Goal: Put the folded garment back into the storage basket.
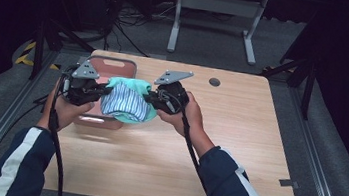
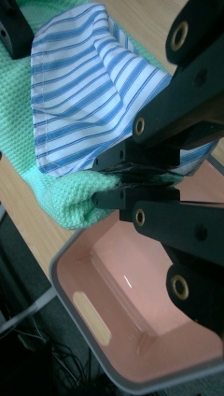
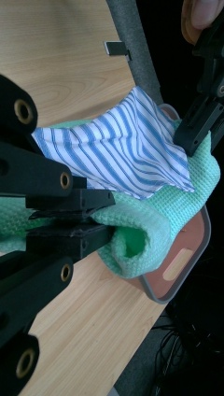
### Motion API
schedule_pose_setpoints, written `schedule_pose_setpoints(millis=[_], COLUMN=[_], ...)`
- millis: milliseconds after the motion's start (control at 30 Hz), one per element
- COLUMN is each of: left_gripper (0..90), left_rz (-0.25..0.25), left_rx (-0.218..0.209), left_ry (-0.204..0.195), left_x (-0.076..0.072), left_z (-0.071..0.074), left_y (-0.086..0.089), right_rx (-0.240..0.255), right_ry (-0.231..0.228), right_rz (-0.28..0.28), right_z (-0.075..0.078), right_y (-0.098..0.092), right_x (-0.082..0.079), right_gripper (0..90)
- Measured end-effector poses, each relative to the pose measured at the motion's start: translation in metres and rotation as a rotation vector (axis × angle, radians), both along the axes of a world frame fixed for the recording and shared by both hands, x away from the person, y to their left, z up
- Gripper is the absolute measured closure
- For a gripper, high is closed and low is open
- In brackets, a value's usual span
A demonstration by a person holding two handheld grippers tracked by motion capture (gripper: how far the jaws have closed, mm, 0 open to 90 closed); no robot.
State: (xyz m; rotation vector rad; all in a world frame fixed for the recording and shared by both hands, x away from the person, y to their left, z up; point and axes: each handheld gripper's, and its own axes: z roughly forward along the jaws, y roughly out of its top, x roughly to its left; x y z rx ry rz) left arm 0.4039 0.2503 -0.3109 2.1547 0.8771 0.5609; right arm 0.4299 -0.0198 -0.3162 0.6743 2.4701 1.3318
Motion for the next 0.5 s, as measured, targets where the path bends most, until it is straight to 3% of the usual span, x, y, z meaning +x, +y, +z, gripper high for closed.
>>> schedule_pose_setpoints(millis=[500], left_gripper=[83.3], left_rz=[0.105], left_rx=[0.014], left_ry=[0.005], left_x=[0.003], left_z=[0.005], left_y=[0.036], right_rx=[0.007], right_ry=[0.003], right_rz=[0.048], right_z=[0.0], right_y=[0.037], right_x=[0.01], right_gripper=[82.9])
